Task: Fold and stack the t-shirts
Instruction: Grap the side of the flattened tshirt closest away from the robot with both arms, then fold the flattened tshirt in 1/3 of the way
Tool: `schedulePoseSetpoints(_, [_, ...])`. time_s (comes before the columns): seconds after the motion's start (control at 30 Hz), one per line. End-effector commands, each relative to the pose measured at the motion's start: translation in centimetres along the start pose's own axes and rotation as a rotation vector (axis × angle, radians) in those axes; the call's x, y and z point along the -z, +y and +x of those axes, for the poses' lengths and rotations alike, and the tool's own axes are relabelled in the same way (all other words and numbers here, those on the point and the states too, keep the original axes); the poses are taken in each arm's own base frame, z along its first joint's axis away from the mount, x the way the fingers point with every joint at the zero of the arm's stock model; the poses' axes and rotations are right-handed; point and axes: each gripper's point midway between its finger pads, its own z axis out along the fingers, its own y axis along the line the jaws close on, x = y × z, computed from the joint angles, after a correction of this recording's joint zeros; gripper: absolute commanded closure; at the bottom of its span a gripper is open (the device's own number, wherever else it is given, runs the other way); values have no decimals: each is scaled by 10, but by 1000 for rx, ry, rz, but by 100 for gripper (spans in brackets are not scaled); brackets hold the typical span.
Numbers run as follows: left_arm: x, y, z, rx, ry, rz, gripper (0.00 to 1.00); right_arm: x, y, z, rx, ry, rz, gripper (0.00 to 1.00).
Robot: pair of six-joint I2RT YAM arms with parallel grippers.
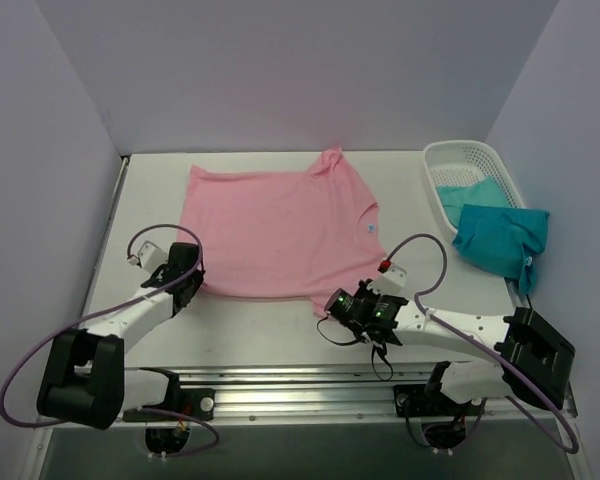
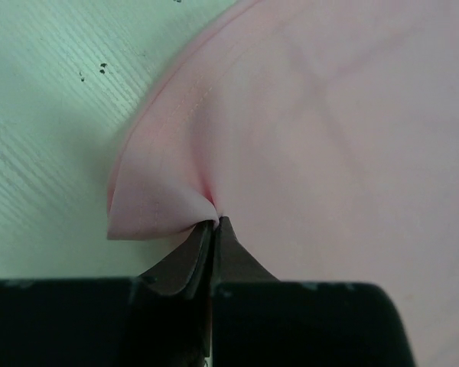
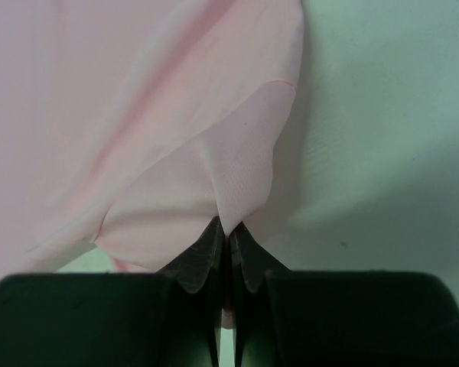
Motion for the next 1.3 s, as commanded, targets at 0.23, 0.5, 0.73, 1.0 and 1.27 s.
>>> schedulePoseSetpoints(0.23, [52, 18, -12, -53, -10, 73, 98, 10, -23, -24, 14, -70, 42, 100])
schedulePoseSetpoints(0.5, [47, 6, -17, -71, -17, 85, 96, 13, 12, -49, 23, -135, 23, 100])
schedulePoseSetpoints(0.73, [43, -26, -26, -52, -10, 125, 96, 21, 69, -93, 26, -217, -10, 100])
schedulePoseSetpoints(1.0, [39, -56, -50, -35, -41, 160, 95, 2, 117, -114, 50, -255, 19, 100])
schedulePoseSetpoints(1.27, [-15, -62, -71, 12, 11, 122, 96, -58, 140, -129, 56, -233, 111, 100])
